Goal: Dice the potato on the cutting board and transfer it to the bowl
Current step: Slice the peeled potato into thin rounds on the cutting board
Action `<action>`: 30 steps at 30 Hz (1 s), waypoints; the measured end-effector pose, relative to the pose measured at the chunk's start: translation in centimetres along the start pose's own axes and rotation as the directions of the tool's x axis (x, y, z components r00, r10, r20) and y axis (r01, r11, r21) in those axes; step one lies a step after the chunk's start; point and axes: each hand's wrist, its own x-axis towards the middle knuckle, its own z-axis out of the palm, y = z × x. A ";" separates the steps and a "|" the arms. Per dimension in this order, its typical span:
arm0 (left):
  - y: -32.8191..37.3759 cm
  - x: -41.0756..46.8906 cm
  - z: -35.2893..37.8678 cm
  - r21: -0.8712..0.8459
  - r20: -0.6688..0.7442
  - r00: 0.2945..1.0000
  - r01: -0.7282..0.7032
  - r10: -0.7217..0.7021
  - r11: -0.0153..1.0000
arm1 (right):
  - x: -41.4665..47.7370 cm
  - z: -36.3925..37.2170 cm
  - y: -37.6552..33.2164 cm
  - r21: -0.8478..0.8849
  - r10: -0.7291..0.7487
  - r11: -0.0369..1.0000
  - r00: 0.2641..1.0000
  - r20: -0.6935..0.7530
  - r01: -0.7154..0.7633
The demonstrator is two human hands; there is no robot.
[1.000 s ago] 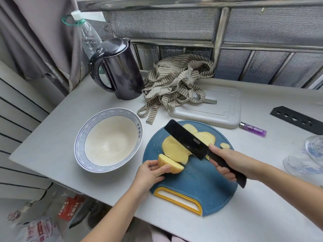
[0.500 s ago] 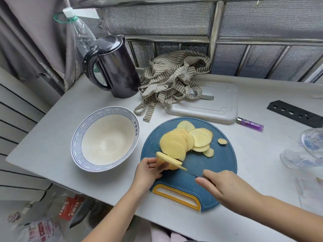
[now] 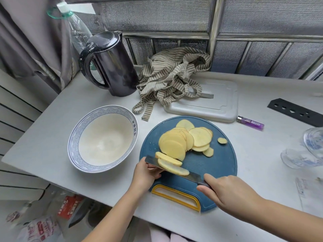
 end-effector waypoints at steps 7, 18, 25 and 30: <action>-0.1 0.1 -0.3 0.132 -0.026 0.996 -0.080 0.084 0.988 | 0.1 -0.1 -0.2 -0.041 -0.008 0.999 0.999 0.050 0.010; 1.9 -0.8 -0.8 -0.065 0.113 0.991 0.080 -0.072 0.995 | 2.3 -5.0 0.7 0.651 0.062 0.724 0.961 0.270 -0.229; 1.7 -0.8 -1.9 0.014 0.158 0.985 0.067 -0.068 0.998 | 7.1 -4.0 3.9 0.734 -0.108 0.336 0.750 0.652 -0.590; 1.7 -0.9 -1.6 0.004 0.145 0.988 0.055 -0.055 0.998 | 8.3 -2.5 5.1 0.683 -0.097 0.354 0.701 0.707 -0.639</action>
